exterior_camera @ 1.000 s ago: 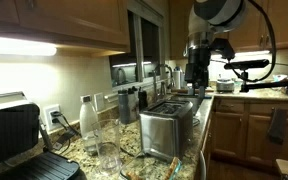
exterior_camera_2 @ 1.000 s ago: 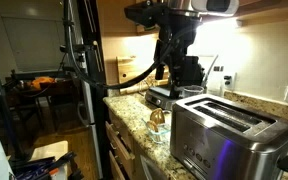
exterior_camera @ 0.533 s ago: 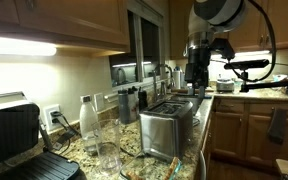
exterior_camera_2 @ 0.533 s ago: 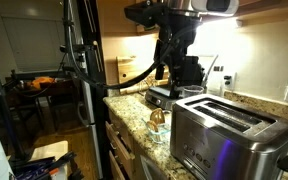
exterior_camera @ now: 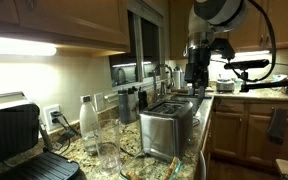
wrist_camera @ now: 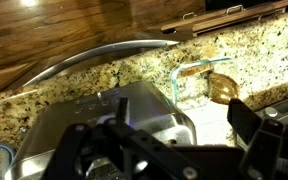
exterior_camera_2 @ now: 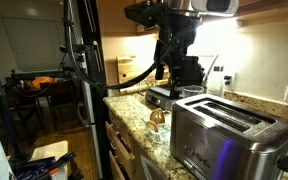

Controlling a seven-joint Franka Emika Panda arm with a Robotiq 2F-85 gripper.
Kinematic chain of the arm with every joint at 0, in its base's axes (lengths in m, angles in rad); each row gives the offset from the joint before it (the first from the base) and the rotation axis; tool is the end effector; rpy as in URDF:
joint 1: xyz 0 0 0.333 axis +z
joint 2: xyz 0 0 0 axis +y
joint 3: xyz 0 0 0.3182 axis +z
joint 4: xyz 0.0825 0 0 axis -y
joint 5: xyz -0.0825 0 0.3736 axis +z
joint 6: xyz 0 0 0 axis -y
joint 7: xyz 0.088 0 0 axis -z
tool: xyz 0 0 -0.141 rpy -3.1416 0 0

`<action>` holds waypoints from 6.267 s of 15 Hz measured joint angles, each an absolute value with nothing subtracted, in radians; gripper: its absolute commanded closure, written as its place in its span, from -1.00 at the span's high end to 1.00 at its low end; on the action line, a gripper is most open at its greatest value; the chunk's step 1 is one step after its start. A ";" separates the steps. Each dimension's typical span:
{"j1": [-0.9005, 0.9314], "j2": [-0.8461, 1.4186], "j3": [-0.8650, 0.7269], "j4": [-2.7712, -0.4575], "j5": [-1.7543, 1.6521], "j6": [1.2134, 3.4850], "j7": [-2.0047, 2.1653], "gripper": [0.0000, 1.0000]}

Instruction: Put the slices of bread in the toaster

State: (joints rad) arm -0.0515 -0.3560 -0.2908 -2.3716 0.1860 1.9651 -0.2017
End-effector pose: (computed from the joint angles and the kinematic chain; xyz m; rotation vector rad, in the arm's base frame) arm 0.4026 -0.1266 0.4255 -2.8499 0.2824 -0.0064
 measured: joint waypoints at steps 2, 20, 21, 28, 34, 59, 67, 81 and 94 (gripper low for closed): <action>-0.057 -0.355 -0.283 -2.372 0.186 1.965 -0.202 1.00; 0.007 -0.120 -0.015 -2.350 0.225 2.130 -0.091 1.00; 0.011 -0.105 -0.009 -2.343 0.225 2.133 -0.088 1.00; 0.027 -0.041 0.027 -2.302 0.225 2.136 -0.067 1.00; 0.027 -0.009 0.043 -2.292 0.225 2.141 -0.062 1.00; 0.066 0.295 0.103 -2.065 0.225 2.177 -0.059 1.00; 0.065 0.376 0.108 -1.999 0.225 2.200 -0.059 1.00; 0.057 0.405 0.098 -1.936 0.225 2.205 -0.056 0.27; 0.036 0.401 0.091 -1.936 0.225 2.206 -0.054 -0.89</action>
State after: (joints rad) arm 0.0365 0.4010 0.0909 -1.9358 0.2253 2.2064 -0.0539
